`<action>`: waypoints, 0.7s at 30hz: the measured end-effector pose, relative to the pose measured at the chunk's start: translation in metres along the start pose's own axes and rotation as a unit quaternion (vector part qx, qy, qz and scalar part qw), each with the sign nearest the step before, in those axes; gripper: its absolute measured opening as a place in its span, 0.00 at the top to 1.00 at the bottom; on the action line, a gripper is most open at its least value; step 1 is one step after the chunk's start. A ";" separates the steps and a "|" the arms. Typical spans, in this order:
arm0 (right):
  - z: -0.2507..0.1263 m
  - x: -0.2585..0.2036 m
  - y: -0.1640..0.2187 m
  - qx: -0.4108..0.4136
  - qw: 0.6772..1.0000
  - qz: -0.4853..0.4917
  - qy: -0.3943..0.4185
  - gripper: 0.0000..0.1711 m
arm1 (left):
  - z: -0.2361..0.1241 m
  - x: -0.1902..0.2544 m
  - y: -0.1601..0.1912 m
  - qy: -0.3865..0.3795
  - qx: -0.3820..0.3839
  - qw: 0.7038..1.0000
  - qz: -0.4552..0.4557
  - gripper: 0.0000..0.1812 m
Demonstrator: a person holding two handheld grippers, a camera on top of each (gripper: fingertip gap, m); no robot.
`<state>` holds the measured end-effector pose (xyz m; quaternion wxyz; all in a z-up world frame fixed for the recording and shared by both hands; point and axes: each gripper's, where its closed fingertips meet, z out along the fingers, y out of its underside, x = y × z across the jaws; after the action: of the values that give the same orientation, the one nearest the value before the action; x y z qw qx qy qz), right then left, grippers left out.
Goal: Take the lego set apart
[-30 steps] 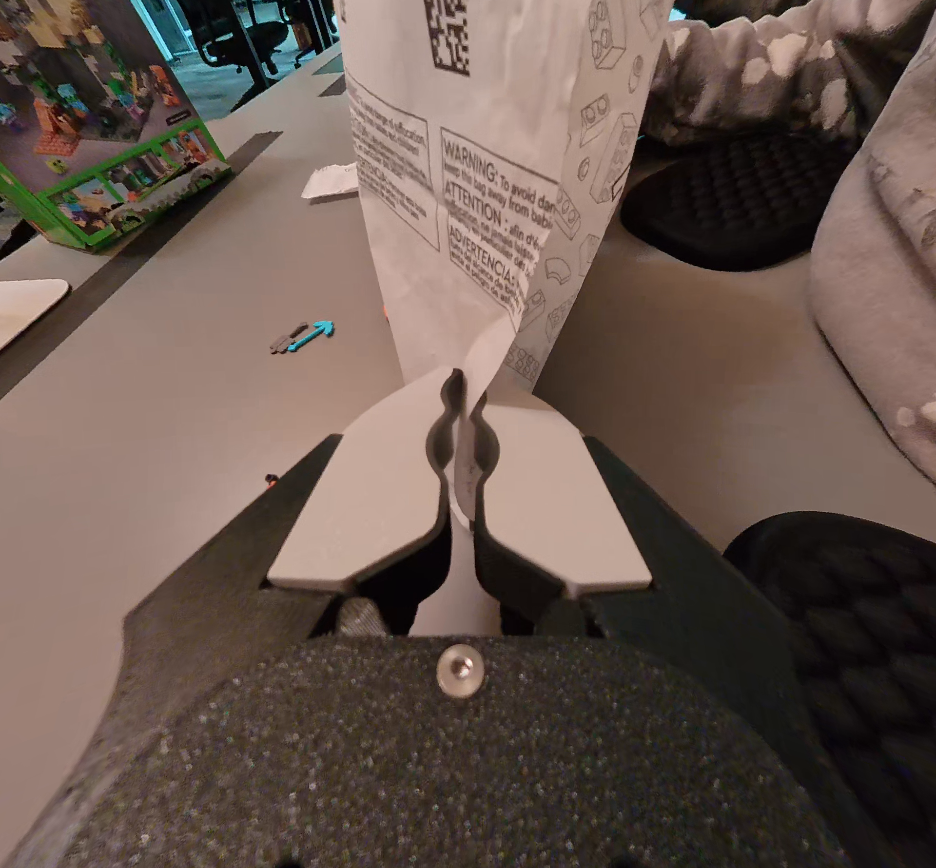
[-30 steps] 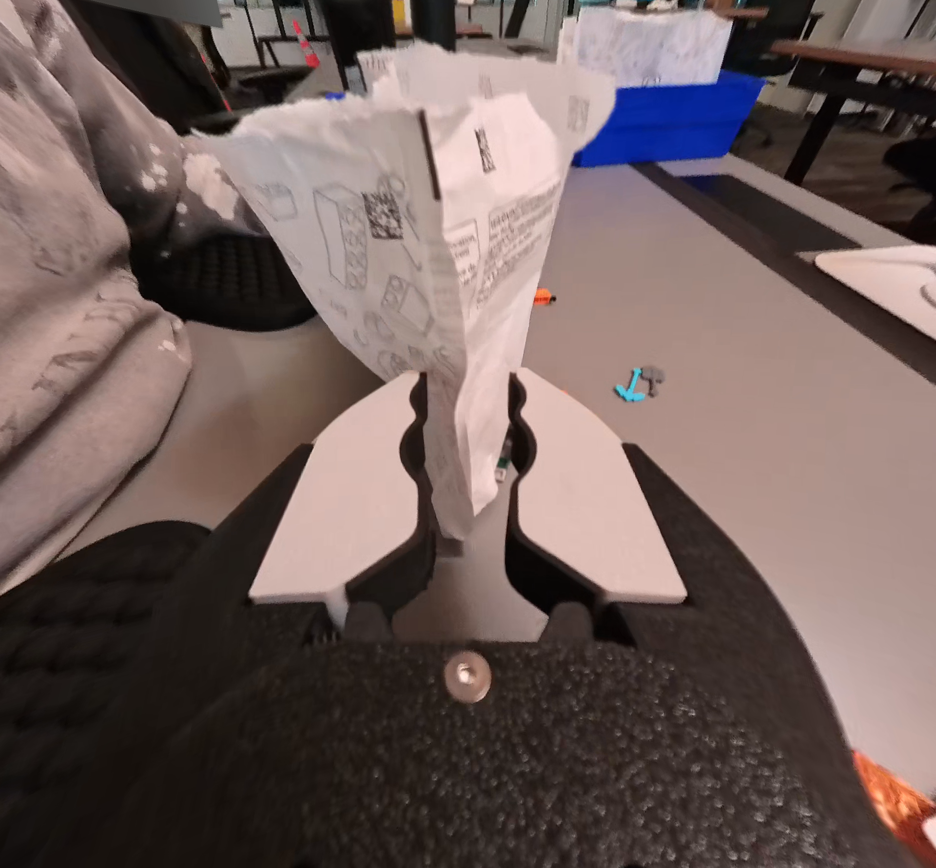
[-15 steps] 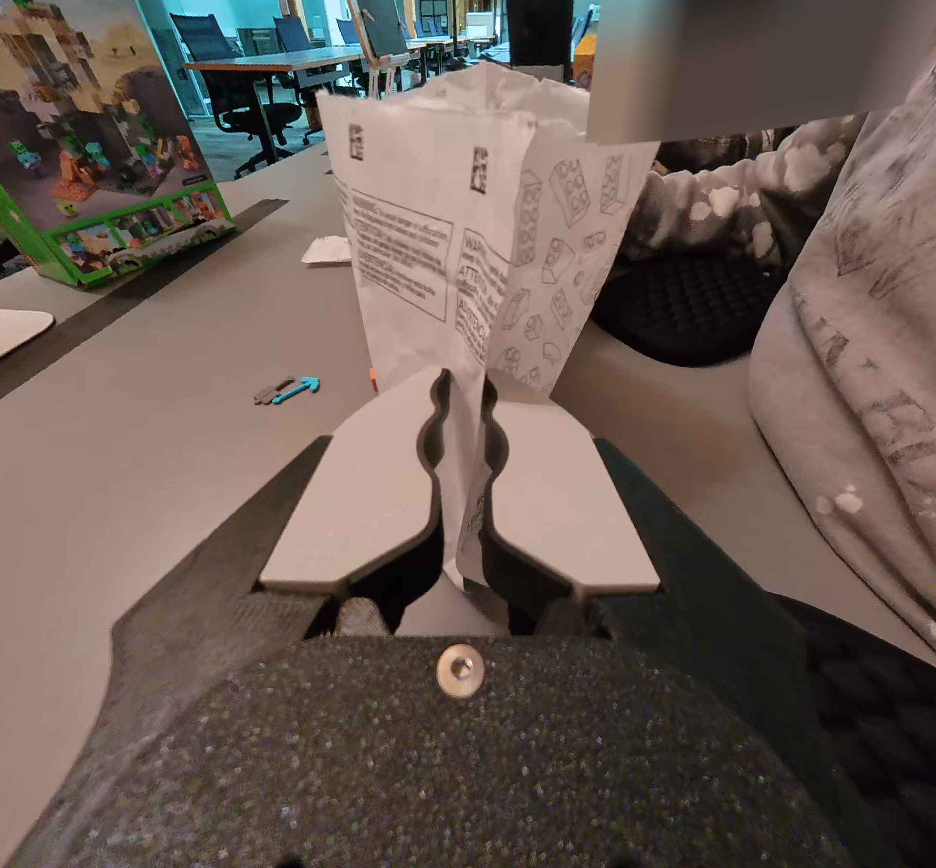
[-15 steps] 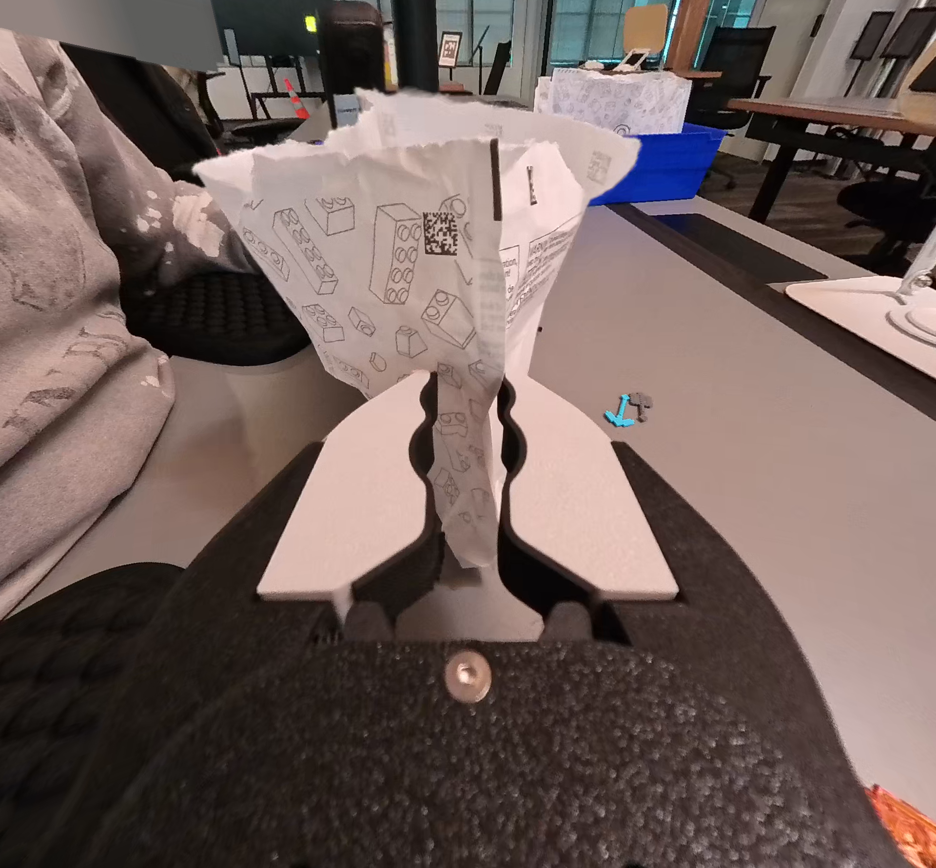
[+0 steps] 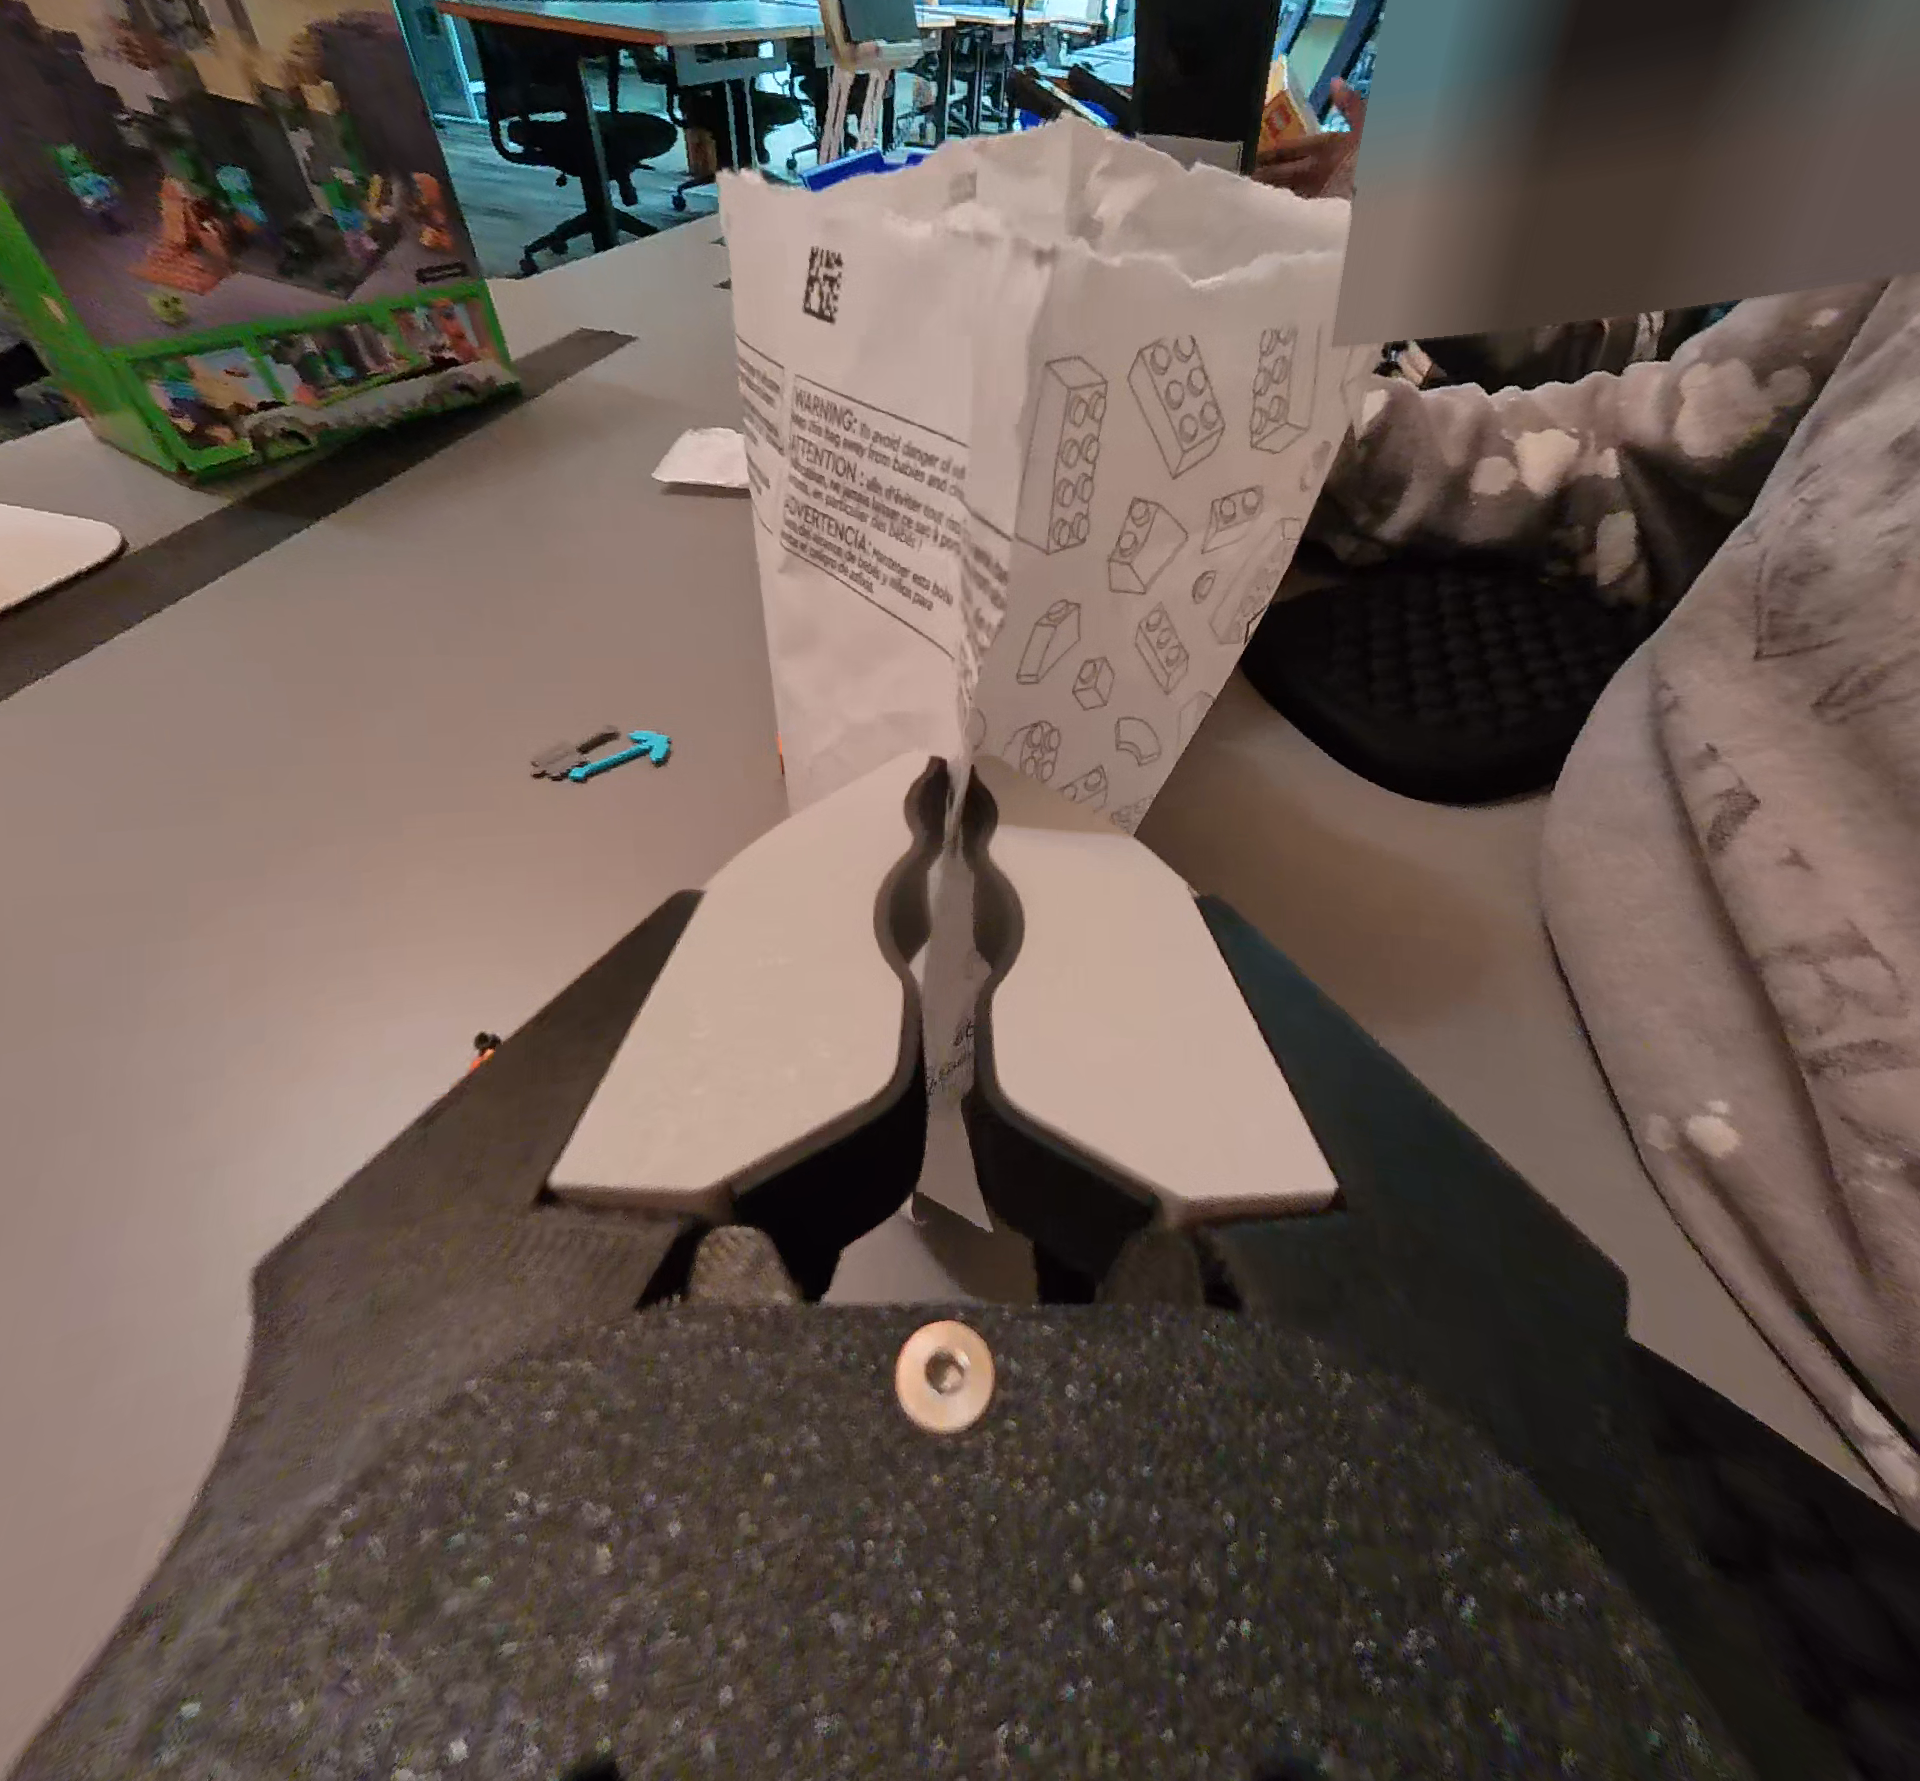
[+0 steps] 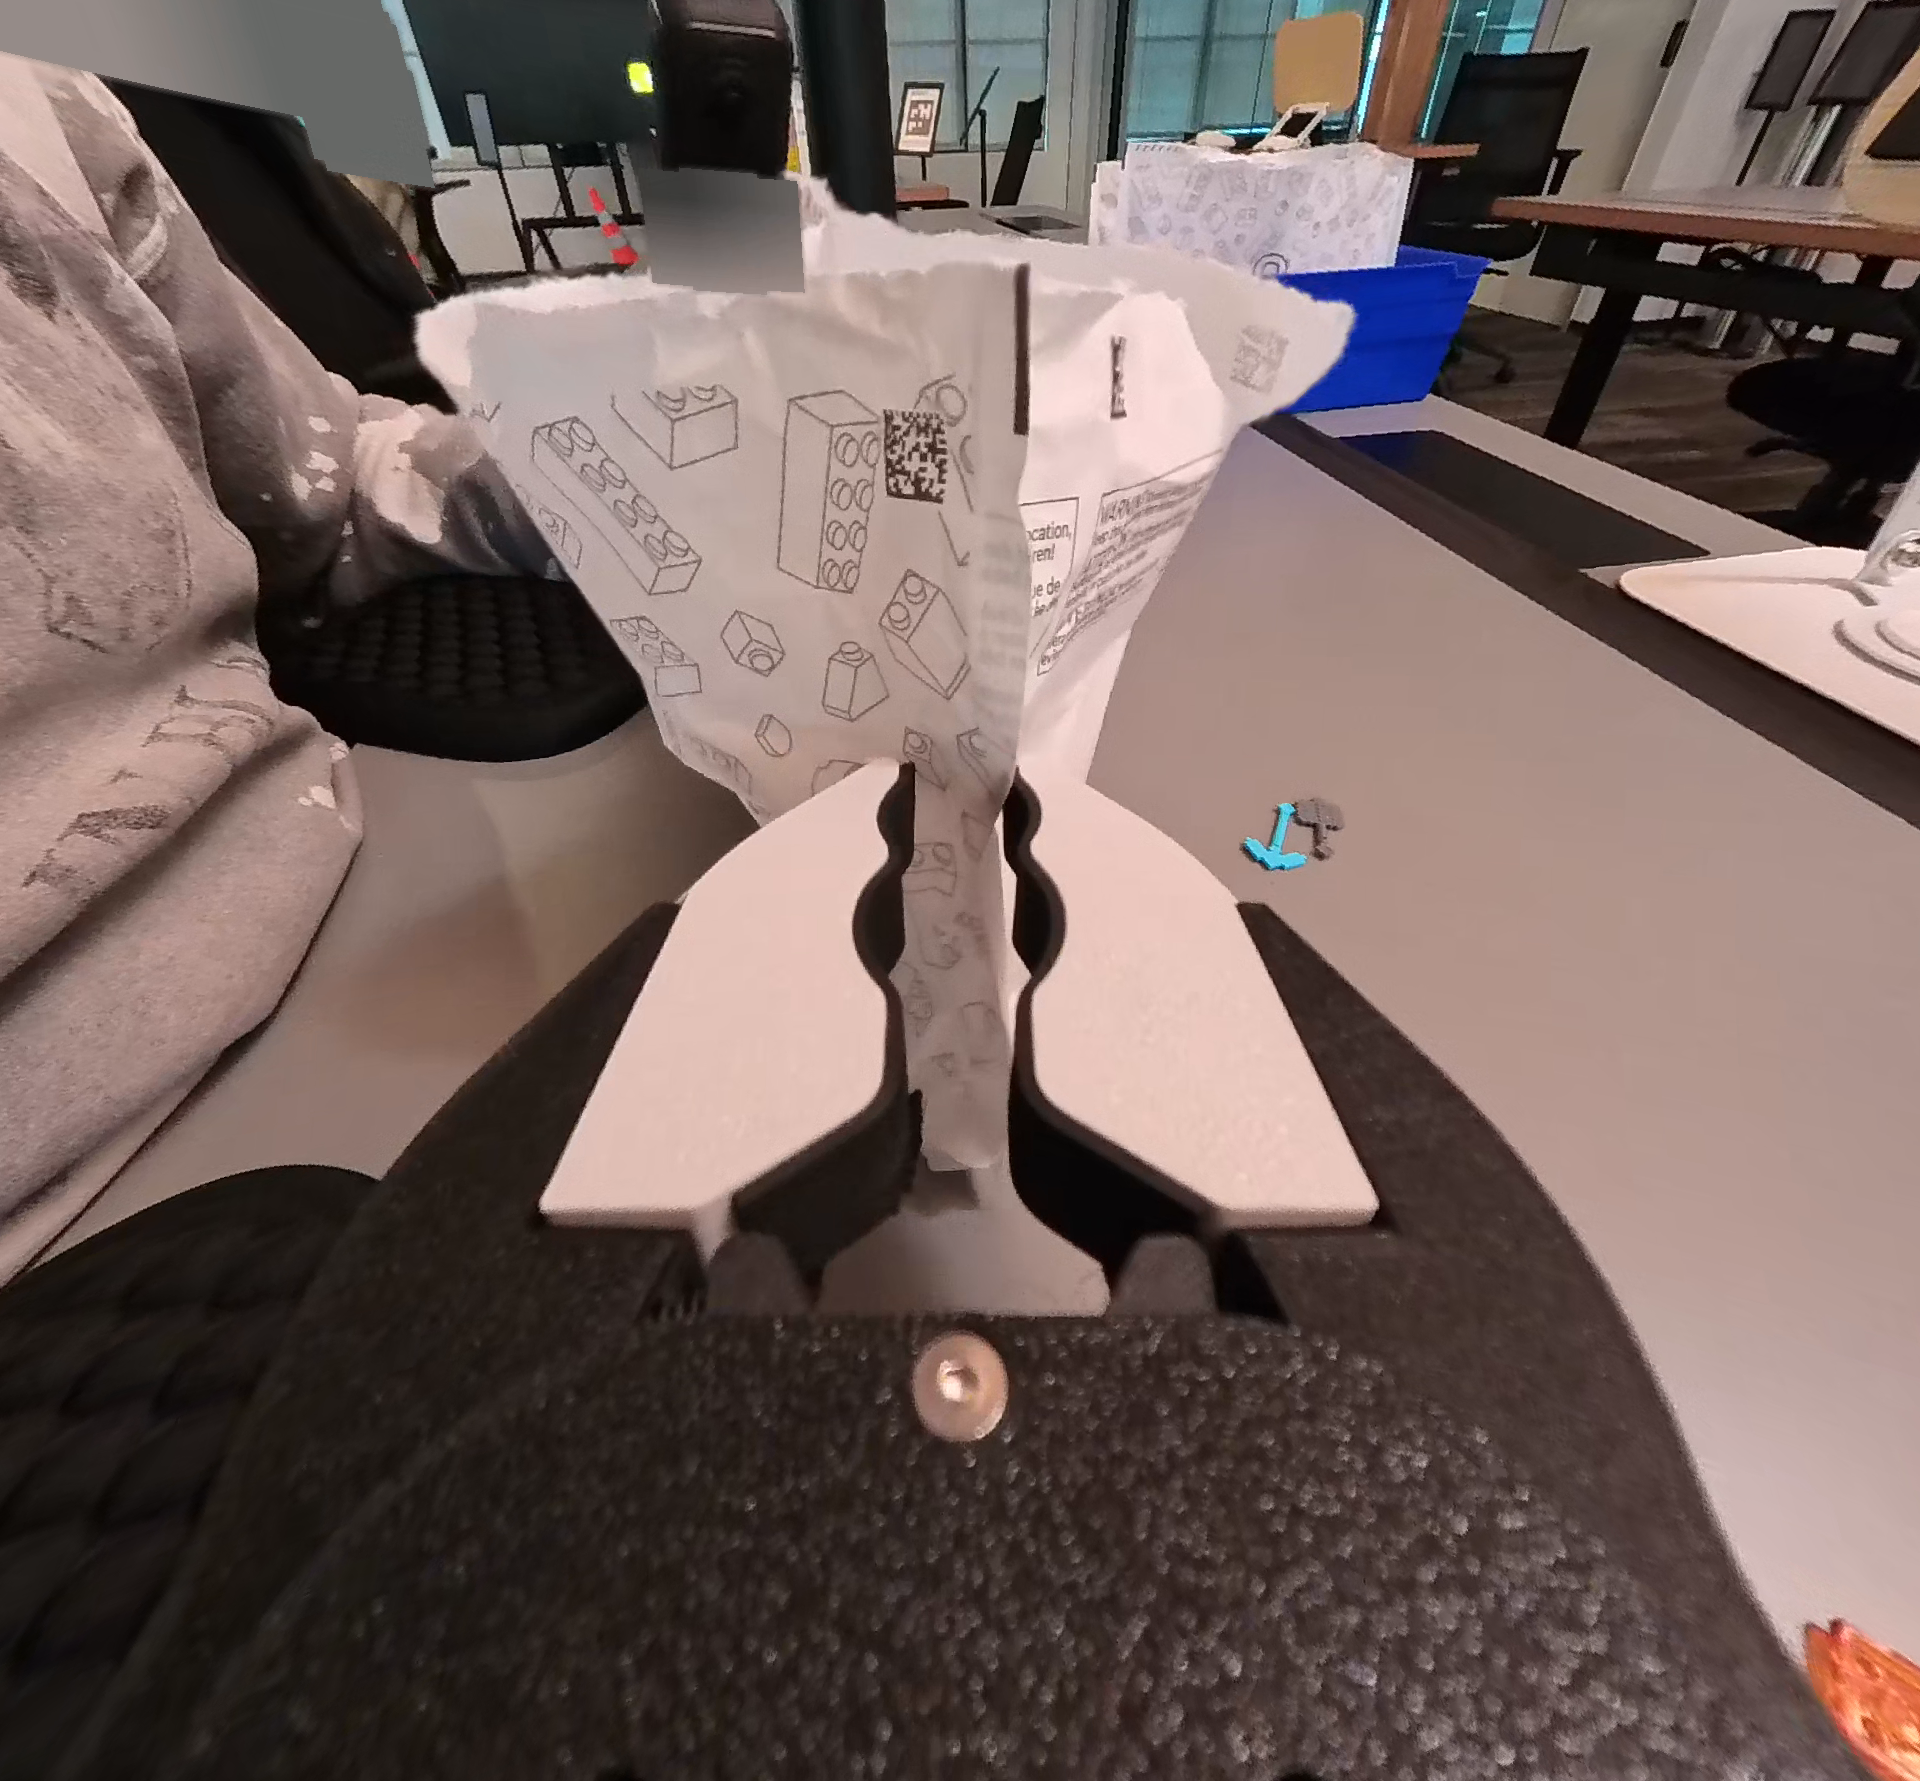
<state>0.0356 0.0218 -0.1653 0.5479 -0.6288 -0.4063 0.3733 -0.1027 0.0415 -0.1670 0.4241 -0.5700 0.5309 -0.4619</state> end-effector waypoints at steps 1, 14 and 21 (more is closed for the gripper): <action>0.000 0.000 0.000 0.000 1.000 0.000 0.001 0.91 | 0.000 0.001 0.000 0.002 0.004 1.000 0.002 0.98; 0.000 0.006 0.004 -0.006 1.000 0.008 0.017 0.92 | 0.000 0.009 0.002 0.031 -0.002 0.999 -0.026 0.98; -0.001 0.010 0.007 -0.010 1.000 0.008 0.028 0.92 | -0.001 0.005 0.002 0.018 -0.015 0.999 -0.041 0.98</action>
<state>0.0412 0.0304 -0.1729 0.5494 -0.6477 -0.3894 0.3562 -0.1045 0.0366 -0.1680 0.3864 -0.5895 0.5212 -0.4811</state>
